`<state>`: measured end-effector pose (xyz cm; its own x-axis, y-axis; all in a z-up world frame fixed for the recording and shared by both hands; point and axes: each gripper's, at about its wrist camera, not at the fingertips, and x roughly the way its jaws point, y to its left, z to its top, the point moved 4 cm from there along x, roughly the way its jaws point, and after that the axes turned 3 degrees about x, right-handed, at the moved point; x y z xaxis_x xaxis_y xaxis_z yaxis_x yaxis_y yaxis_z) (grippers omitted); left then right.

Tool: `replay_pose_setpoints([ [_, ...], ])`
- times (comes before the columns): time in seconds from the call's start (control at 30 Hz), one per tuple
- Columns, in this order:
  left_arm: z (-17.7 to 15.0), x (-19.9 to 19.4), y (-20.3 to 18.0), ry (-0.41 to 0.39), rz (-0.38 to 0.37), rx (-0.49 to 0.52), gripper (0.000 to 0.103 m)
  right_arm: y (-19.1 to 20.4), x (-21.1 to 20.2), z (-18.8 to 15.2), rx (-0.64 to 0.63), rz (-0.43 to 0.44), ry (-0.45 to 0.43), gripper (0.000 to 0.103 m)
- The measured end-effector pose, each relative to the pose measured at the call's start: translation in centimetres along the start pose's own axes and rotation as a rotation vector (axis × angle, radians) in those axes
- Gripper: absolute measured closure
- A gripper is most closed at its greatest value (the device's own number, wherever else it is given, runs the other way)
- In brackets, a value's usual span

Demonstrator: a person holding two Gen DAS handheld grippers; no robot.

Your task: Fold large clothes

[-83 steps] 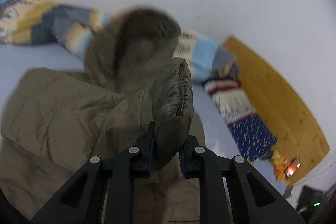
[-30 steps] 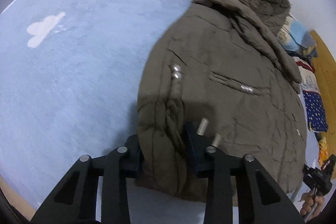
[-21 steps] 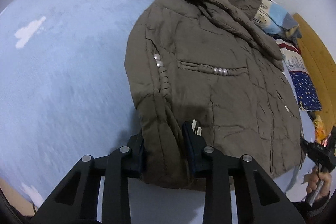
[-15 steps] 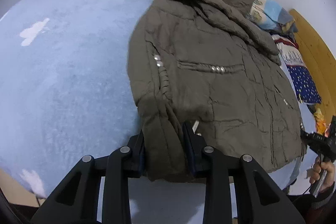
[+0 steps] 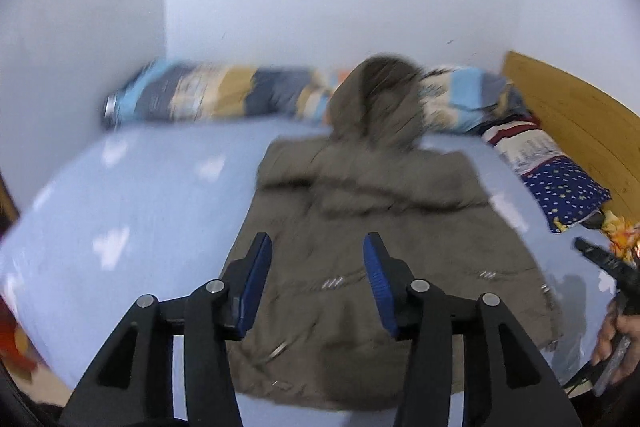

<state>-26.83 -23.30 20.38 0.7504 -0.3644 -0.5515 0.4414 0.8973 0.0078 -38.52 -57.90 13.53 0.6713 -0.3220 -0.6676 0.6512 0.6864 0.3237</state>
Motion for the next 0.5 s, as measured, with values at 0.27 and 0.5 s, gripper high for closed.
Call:
replay_pose_setpoints([
  [0.27,5.6,-5.5,-7.4,-0.151,-0.055,0.079,0.045,4.9,-1.4,-2.6,-0.142,0.119,0.023,0.058],
  [0.5,7.2,-9.7,-9.5,-0.231,-0.068,0.104,0.04,5.6,-3.8,-4.2,-0.142,0.183,0.002,0.057],
])
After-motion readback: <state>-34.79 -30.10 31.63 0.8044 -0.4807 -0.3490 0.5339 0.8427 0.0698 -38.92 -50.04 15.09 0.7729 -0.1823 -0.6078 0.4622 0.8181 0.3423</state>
